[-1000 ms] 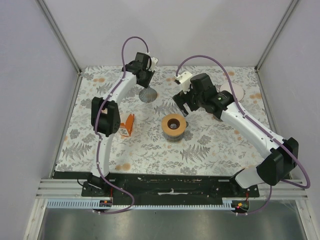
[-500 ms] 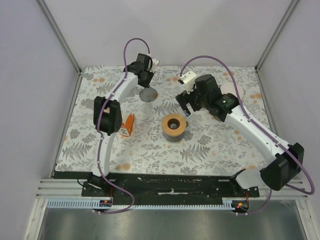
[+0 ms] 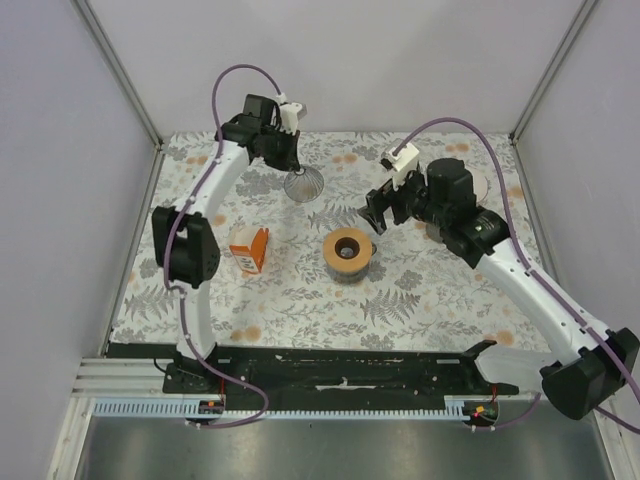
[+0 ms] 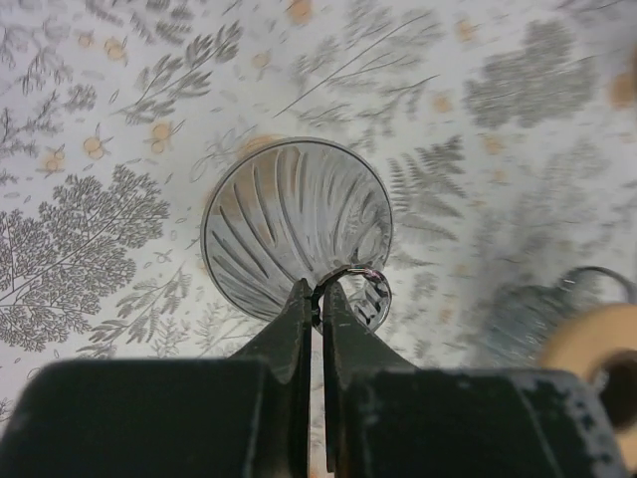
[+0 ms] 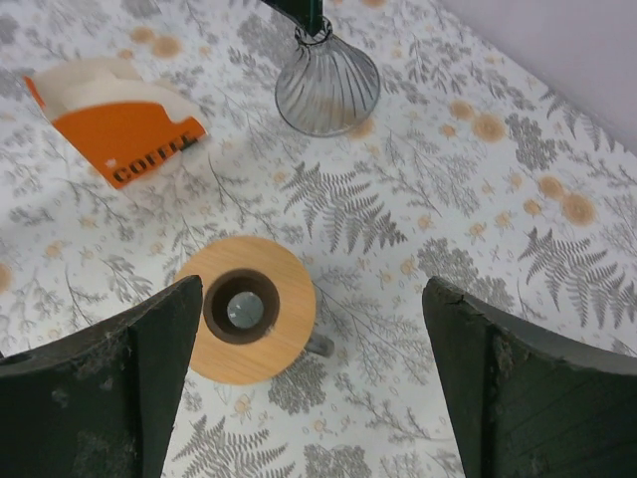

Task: Place the coffee filter in the dripper
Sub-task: Pick up the coffee dripper from the center of the board, then adjust the coffee dripper.

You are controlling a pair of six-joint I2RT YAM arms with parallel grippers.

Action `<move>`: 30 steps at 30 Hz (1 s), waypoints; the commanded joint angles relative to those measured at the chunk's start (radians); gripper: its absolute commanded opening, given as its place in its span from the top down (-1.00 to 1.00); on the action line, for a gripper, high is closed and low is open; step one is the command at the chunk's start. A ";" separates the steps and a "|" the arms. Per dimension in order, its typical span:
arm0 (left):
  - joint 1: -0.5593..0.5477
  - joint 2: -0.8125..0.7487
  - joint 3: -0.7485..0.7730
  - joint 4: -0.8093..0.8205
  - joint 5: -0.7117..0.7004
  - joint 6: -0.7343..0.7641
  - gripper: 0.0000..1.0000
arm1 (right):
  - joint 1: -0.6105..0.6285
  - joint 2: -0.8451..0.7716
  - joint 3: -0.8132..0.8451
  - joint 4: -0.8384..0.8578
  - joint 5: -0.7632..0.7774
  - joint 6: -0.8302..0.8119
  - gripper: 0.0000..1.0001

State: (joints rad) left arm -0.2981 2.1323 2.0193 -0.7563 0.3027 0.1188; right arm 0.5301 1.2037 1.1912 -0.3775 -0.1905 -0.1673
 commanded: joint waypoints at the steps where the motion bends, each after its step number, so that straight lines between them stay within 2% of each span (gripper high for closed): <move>1: -0.006 -0.261 -0.004 0.023 0.260 -0.077 0.96 | -0.065 -0.072 -0.067 0.262 -0.205 0.132 -0.96; 10: -0.004 -0.411 0.038 -0.037 0.449 -0.156 0.96 | -0.208 -0.017 -0.162 0.759 -0.513 0.589 -0.96; 16: -0.010 -0.445 0.116 -0.066 0.513 -0.176 0.96 | -0.220 0.140 -0.140 1.138 -0.707 0.938 -0.96; 20: -0.013 -0.459 0.111 -0.072 0.549 -0.192 0.96 | -0.214 0.240 -0.127 1.359 -0.771 1.130 -0.84; 28: -0.016 -0.480 0.113 -0.083 0.572 -0.192 0.96 | -0.194 0.266 -0.097 1.335 -0.764 1.135 -0.80; 30: -0.018 -0.482 0.107 -0.083 0.578 -0.191 0.96 | -0.193 0.276 -0.085 1.348 -0.770 1.152 -0.72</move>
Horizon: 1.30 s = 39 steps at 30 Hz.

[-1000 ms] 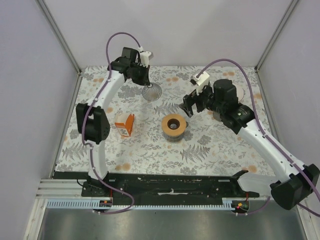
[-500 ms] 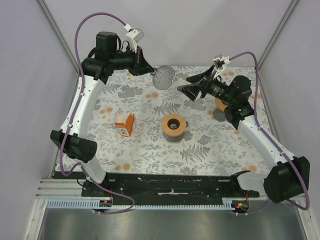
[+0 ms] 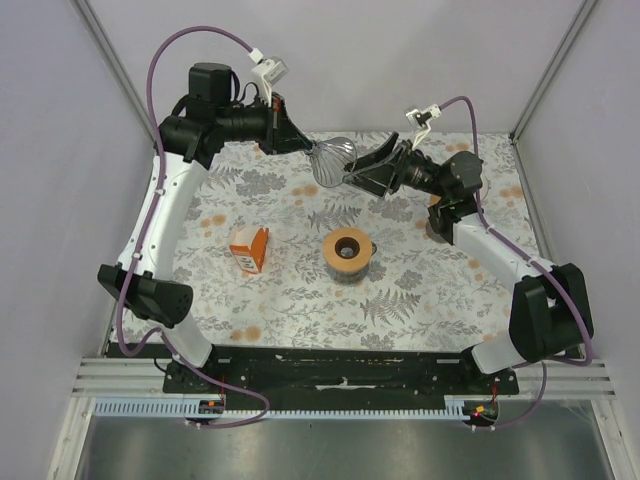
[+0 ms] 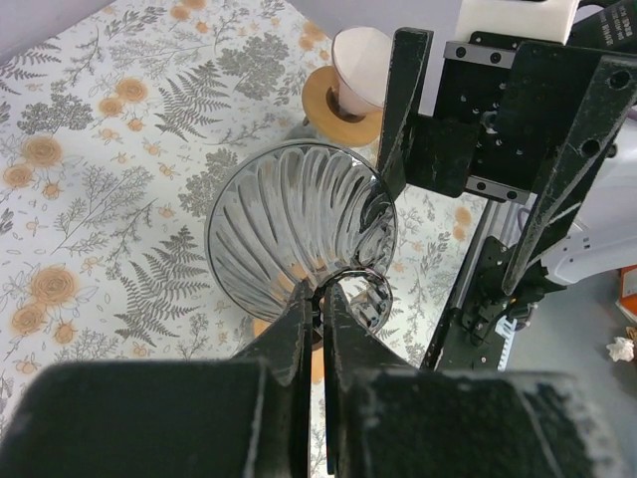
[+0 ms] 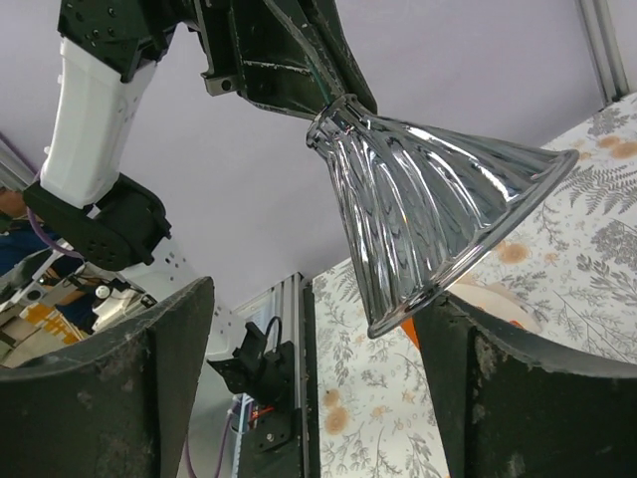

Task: Place the coffee filter in the dripper
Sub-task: Adjust the coffee dripper.

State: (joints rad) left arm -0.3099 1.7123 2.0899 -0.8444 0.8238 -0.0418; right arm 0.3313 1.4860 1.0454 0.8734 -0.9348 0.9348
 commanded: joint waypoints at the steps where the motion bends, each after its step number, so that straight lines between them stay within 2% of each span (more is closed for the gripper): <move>1: -0.009 -0.060 0.030 0.005 0.055 -0.030 0.96 | 0.011 0.002 0.068 0.108 -0.032 0.064 -0.62; 6: -0.026 -0.056 -0.004 0.013 0.061 -0.026 0.96 | 0.023 0.046 0.119 0.197 -0.058 0.148 0.47; 8: -0.028 -0.060 -0.017 0.018 0.054 -0.024 0.96 | 0.020 0.046 0.125 0.165 -0.047 0.131 0.90; 9: -0.028 -0.063 -0.027 0.018 0.041 -0.018 0.96 | 0.020 0.043 0.128 0.130 -0.039 0.110 1.00; 12: -0.023 -0.072 -0.044 0.004 -0.001 0.008 0.93 | 0.014 0.004 0.130 -0.063 -0.016 -0.037 1.00; 13: -0.015 -0.075 -0.045 -0.005 -0.023 0.017 0.76 | 0.017 -0.021 0.131 -0.147 0.000 -0.121 1.00; 14: -0.002 -0.077 -0.047 -0.012 -0.049 0.022 0.48 | 0.017 -0.051 0.136 -0.263 0.031 -0.216 1.00; 15: 0.015 -0.080 -0.051 -0.016 -0.075 0.023 0.16 | 0.020 -0.088 0.142 -0.372 0.077 -0.344 1.00; 17: 0.051 -0.088 -0.060 -0.018 -0.147 0.026 -0.23 | 0.043 -0.157 0.166 -0.627 0.186 -0.633 1.00; 19: 0.077 -0.094 -0.068 -0.016 -0.234 0.040 -0.43 | 0.084 -0.216 0.188 -0.810 0.308 -0.889 1.00; 21: 0.086 -0.097 -0.068 -0.022 -0.282 0.074 -0.55 | 0.136 -0.256 0.199 -0.952 0.432 -1.107 1.00; 22: 0.086 -0.097 -0.064 -0.030 -0.288 0.080 -0.67 | 0.164 -0.269 0.200 -1.006 0.514 -1.207 1.00; 24: 0.083 -0.100 -0.060 -0.036 -0.246 0.069 -0.73 | 0.240 -0.285 0.194 -1.076 0.655 -1.377 1.00; 27: 0.052 -0.102 -0.044 -0.059 -0.192 0.066 -0.76 | 0.372 -0.315 0.125 -1.059 0.883 -1.620 1.00; 29: 0.010 -0.095 -0.028 -0.087 -0.178 0.089 -0.77 | 0.460 -0.352 0.046 -0.952 1.038 -1.761 1.00; 32: -0.038 -0.088 -0.007 -0.123 -0.146 0.112 -0.79 | 0.558 -0.380 -0.048 -0.832 1.174 -1.971 1.00; 36: -0.087 -0.082 -0.007 -0.151 -0.147 0.141 -0.81 | 0.641 -0.340 -0.042 -0.827 1.330 -2.100 1.00; 39: -0.150 -0.066 -0.051 -0.163 -0.224 0.170 -0.82 | 0.686 -0.294 -0.039 -0.811 1.428 -2.182 1.00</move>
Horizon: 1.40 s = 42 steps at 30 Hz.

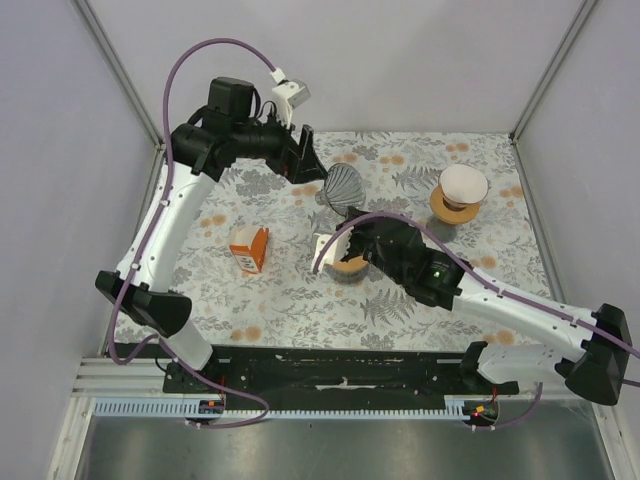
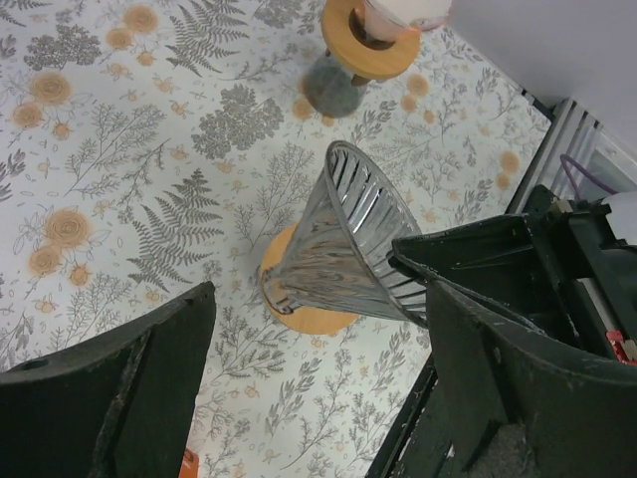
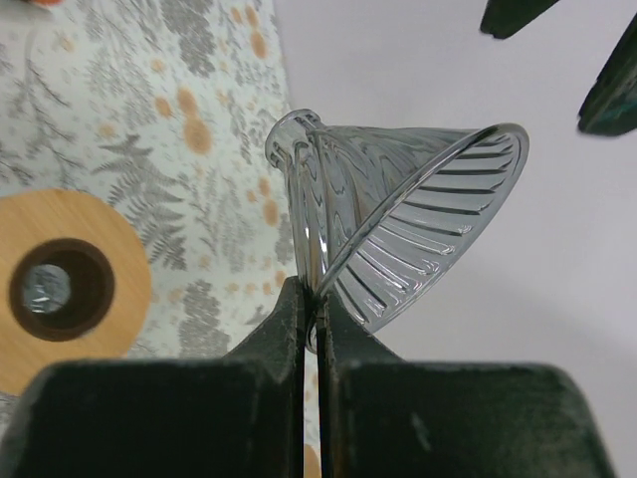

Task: Place the coffee filter in the dripper
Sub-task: Adjust the coffee dripper, then place the coffee dripper in the dripper holder.

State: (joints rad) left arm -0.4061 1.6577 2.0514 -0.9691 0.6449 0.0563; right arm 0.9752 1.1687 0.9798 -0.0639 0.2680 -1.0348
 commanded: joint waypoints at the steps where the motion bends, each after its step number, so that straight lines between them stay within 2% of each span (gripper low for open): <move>1: -0.075 -0.006 -0.028 -0.039 -0.095 0.083 -0.82 | 0.054 0.038 0.028 0.133 0.250 -0.241 1.00; 4: -0.112 0.014 -0.050 -0.031 -0.214 0.094 -0.83 | 0.091 0.066 0.028 0.145 0.289 -0.290 1.00; 5: -0.123 0.016 -0.051 -0.028 -0.237 0.099 -0.77 | 0.100 0.075 0.030 0.145 0.296 -0.303 1.00; 6: -0.132 0.020 -0.053 -0.022 -0.254 0.102 -0.62 | 0.108 0.081 0.030 0.153 0.304 -0.312 1.00; 10: -0.151 0.028 -0.074 -0.022 -0.323 0.125 0.30 | 0.114 0.086 0.039 0.162 0.315 -0.314 1.00; 12: -0.151 0.030 -0.091 -0.028 -0.347 0.134 0.83 | 0.114 0.080 0.039 0.162 0.309 -0.306 1.00; 13: -0.149 0.031 -0.102 -0.028 -0.356 0.135 0.96 | 0.114 0.080 0.042 0.158 0.304 -0.294 1.00; 14: -0.149 0.030 -0.111 -0.028 -0.364 0.135 0.96 | 0.114 0.082 0.045 0.154 0.303 -0.274 1.00; 15: -0.149 0.028 -0.117 -0.023 -0.367 0.137 0.96 | 0.114 0.083 0.056 0.153 0.303 -0.249 0.71; 17: -0.142 0.031 -0.132 -0.002 -0.369 0.126 0.96 | 0.114 0.083 0.101 0.116 0.300 -0.132 -0.02; 19: -0.116 0.042 -0.137 0.016 -0.334 0.088 0.96 | 0.109 0.063 0.199 -0.026 0.246 0.070 -0.38; 21: -0.073 0.051 -0.142 0.029 -0.242 0.045 0.96 | 0.086 0.005 0.267 -0.146 0.055 0.244 -0.73; 23: -0.050 0.059 -0.158 0.053 -0.162 0.007 0.96 | 0.015 -0.061 0.292 -0.203 -0.199 0.414 -0.87; 25: -0.043 0.065 -0.192 0.075 -0.096 -0.036 0.96 | -0.106 -0.087 0.342 -0.244 -0.388 0.649 -0.92; 27: -0.042 0.070 -0.229 0.099 -0.010 -0.099 0.96 | -0.248 -0.052 0.419 -0.315 -0.414 0.857 -0.87; 29: -0.043 0.071 -0.275 0.124 0.060 -0.139 0.96 | -0.308 0.001 0.471 -0.414 -0.385 0.965 -0.82; 32: -0.043 0.048 -0.348 0.177 0.082 -0.179 0.96 | -0.346 0.077 0.481 -0.491 -0.418 1.068 -0.77; 37: -0.056 0.008 -0.445 0.257 0.073 -0.211 0.96 | -0.383 0.166 0.433 -0.482 -0.590 1.176 -0.59; 42: -0.074 0.013 -0.477 0.303 0.107 -0.237 0.96 | -0.388 0.221 0.407 -0.482 -0.555 1.196 -0.42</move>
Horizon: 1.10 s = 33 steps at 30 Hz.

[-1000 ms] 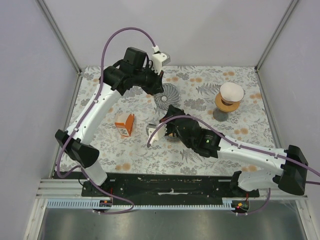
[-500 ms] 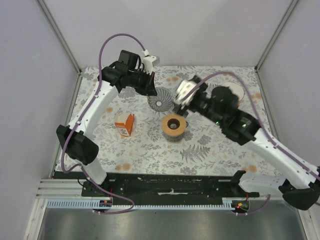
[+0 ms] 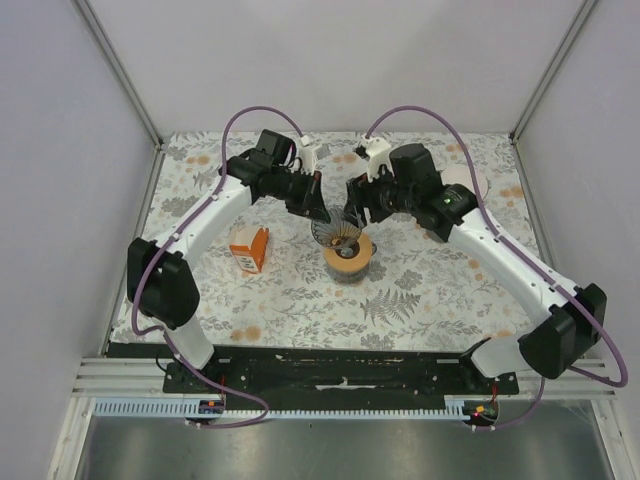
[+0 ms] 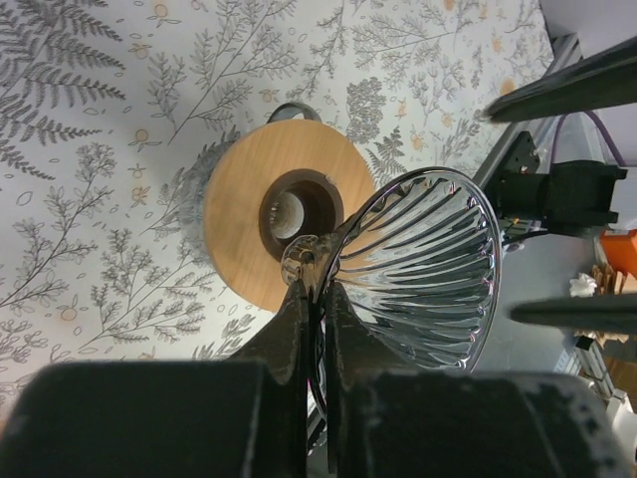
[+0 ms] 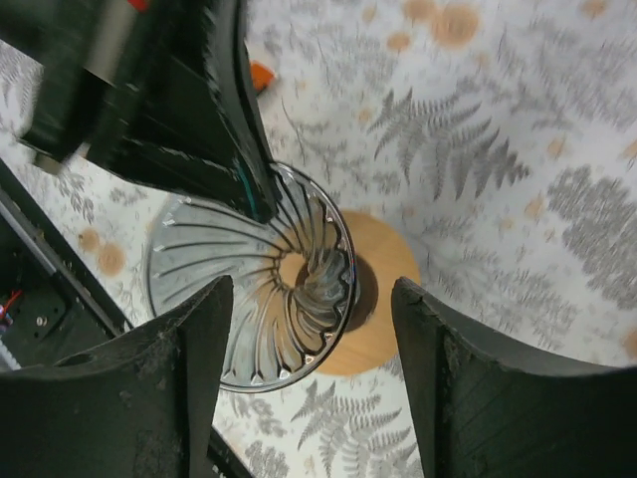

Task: Place the coffee filter in the dripper
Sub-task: Place the coffee dripper in the dripper holder.

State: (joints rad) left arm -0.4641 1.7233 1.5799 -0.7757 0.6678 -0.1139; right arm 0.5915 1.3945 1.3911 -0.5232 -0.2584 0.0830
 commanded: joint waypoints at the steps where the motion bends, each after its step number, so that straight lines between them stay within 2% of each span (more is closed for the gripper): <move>1: -0.019 -0.050 -0.009 0.118 0.102 -0.070 0.96 | -0.010 0.001 -0.020 -0.026 -0.007 0.078 -0.36; 7: -0.036 -0.028 -0.008 0.144 0.093 -0.081 0.96 | -0.019 0.023 -0.076 -0.027 -0.005 0.077 0.27; 17: -0.061 0.004 -0.014 0.139 0.047 -0.056 0.96 | -0.048 0.081 -0.092 -0.035 -0.018 0.061 0.98; 33: -0.064 0.079 -0.066 0.136 0.029 -0.029 0.96 | -0.065 0.150 -0.122 -0.051 -0.012 0.025 1.00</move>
State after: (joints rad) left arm -0.5129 1.7794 1.5230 -0.6727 0.6804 -0.1513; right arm 0.5205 1.5158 1.2968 -0.5743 -0.2913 0.1696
